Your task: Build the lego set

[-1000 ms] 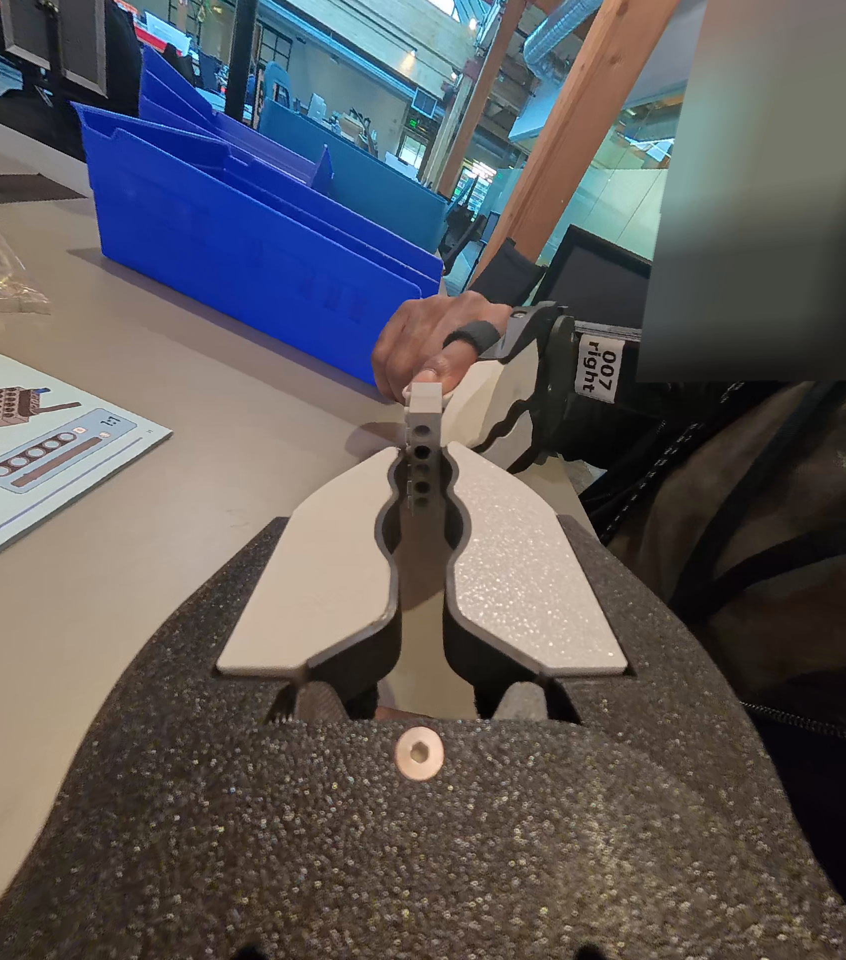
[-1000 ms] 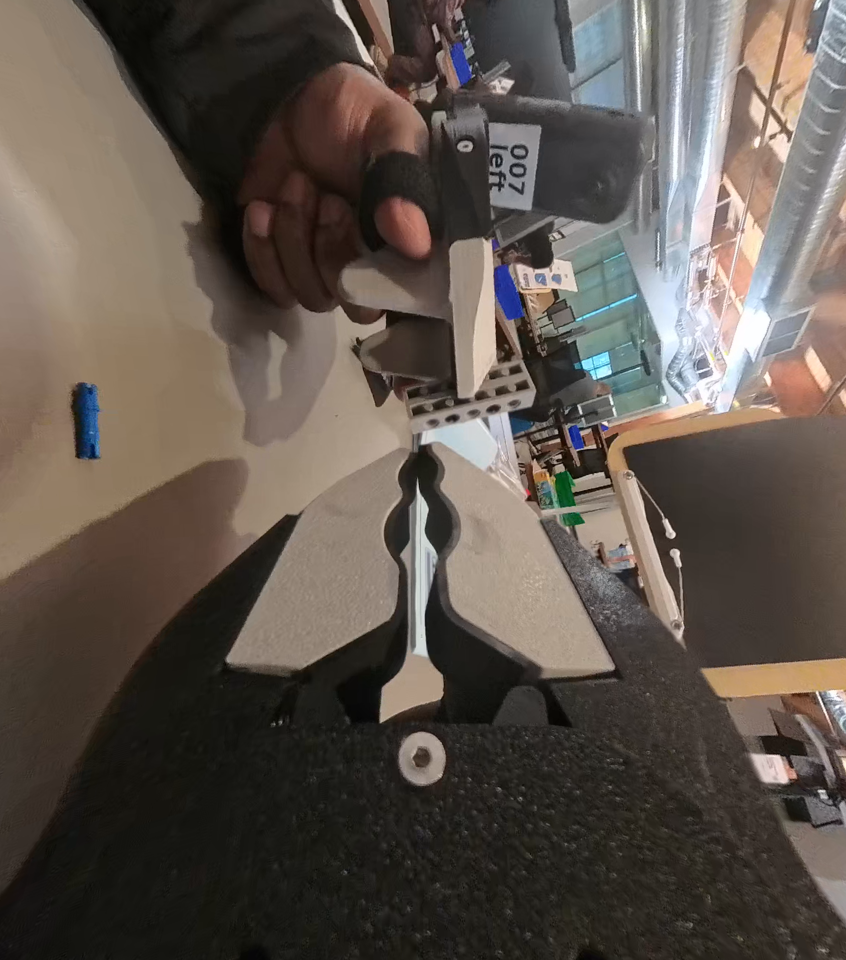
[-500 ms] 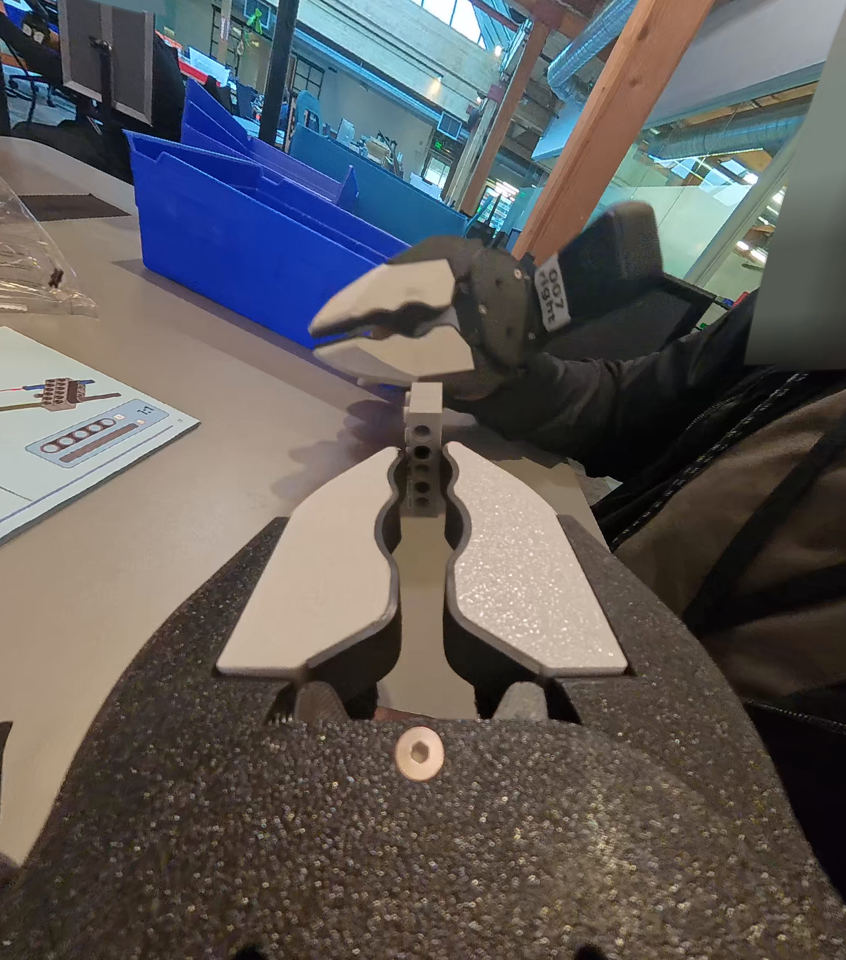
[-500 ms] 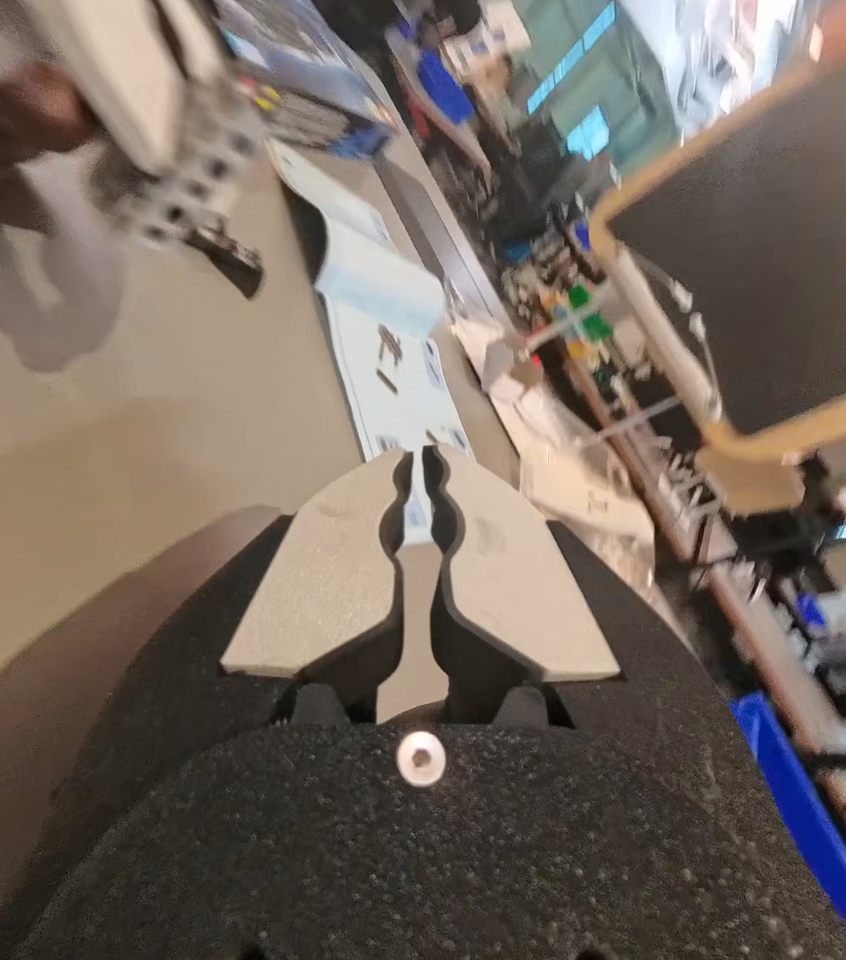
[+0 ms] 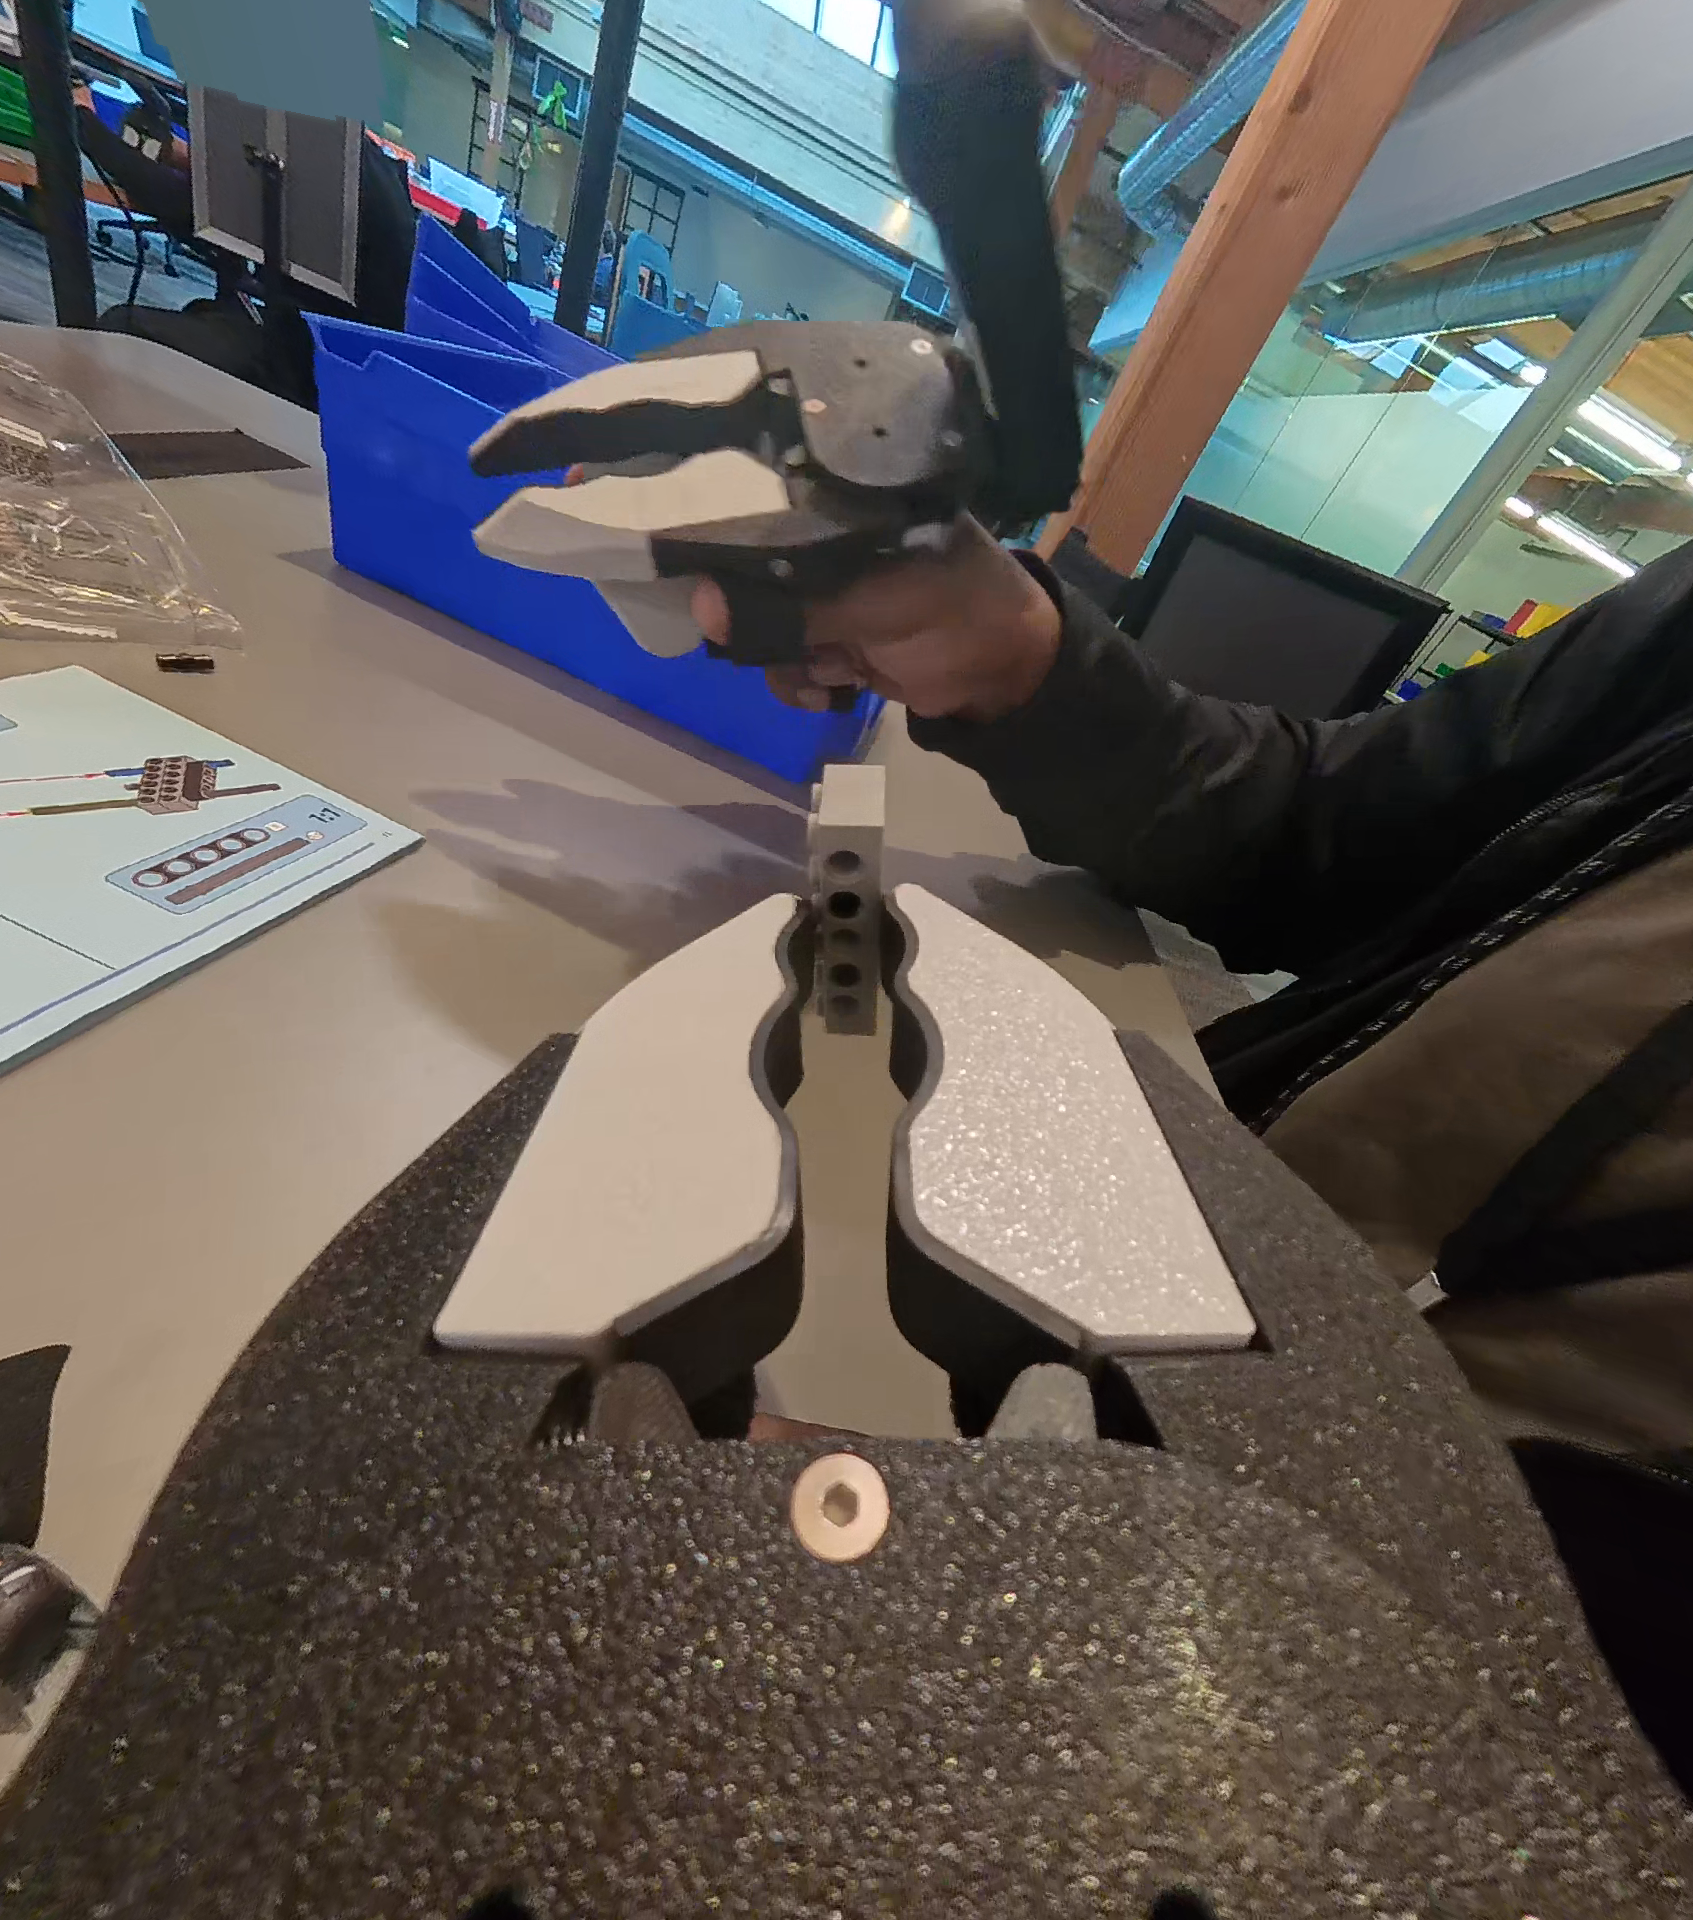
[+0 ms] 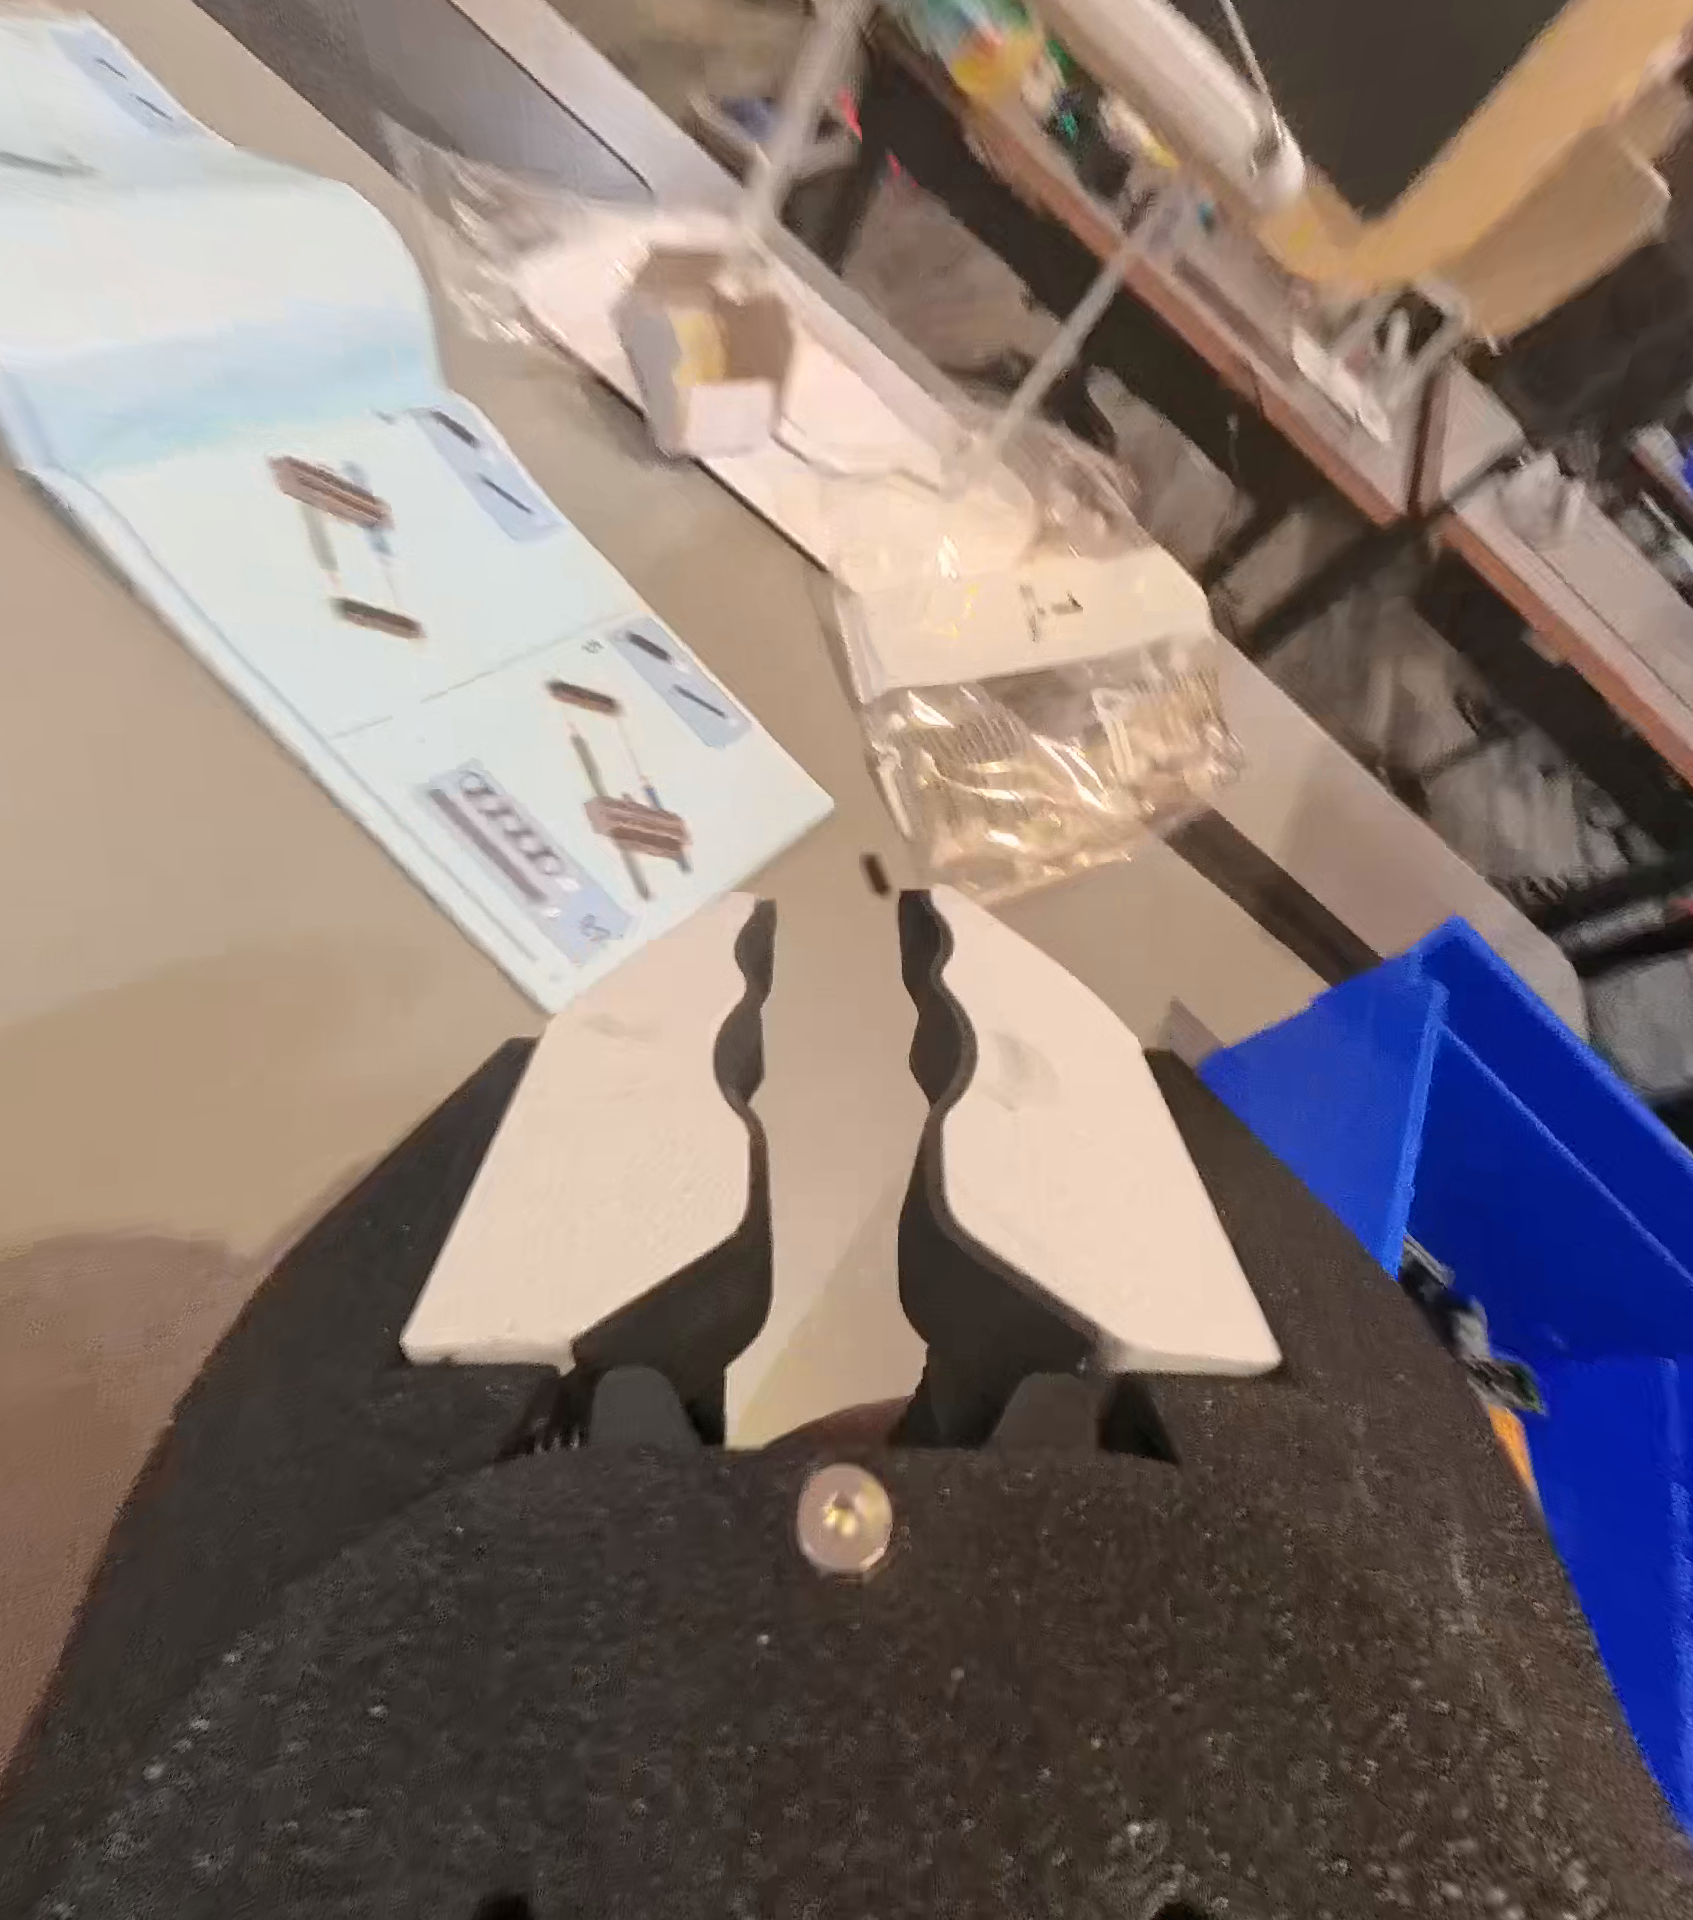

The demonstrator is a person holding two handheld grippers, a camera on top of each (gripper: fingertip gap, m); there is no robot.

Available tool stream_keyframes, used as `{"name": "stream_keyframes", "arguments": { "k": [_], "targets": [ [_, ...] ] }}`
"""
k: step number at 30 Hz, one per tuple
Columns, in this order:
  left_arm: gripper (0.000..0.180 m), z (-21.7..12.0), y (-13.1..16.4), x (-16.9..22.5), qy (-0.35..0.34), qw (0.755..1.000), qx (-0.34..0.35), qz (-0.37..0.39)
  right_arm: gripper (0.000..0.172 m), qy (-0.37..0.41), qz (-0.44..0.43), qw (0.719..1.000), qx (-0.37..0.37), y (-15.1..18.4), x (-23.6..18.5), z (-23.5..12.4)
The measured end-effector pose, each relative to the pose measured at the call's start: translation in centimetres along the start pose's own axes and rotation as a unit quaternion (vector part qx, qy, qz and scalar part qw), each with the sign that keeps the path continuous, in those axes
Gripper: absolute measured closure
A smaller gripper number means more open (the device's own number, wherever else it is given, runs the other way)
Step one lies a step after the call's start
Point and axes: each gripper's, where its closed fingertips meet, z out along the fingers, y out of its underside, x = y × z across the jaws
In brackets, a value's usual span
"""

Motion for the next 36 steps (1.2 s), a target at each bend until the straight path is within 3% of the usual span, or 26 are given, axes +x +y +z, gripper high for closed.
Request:
{"name": "stream_keyframes", "arguments": {
  "k": [4,12,17,27,32,36],
  "targets": [
    [0.169,-0.5,0.0,0.1,-0.001,1.000,0.005,0.003,0.148,0.062,-0.012,0.996,-0.063,0.9,2.6,3.2],
    [0.169,-1.9,-0.3,-0.2,0.001,1.000,0.017,-0.008,0.149,-0.024,0.114,0.980,-0.159,4.3,2.2,10.1],
    [0.169,-2.0,-0.2,-0.2,0.000,1.000,0.010,-0.002,0.151,-0.075,0.188,0.967,-0.152,5.3,1.1,11.1],
    [0.169,-1.9,-0.1,-0.2,0.003,1.000,0.005,-0.004,0.151,-0.058,0.171,0.971,-0.158,6.0,1.2,12.6],
    [0.169,-2.0,-0.1,-0.2,0.006,1.000,0.007,-0.007,0.165,-0.071,0.194,0.965,-0.161,6.1,1.1,12.8],
    [0.169,-2.0,-0.2,-0.2,0.006,1.000,0.009,-0.007,0.166,-0.068,0.183,0.968,-0.158,6.2,1.1,12.5]
  ]
}}
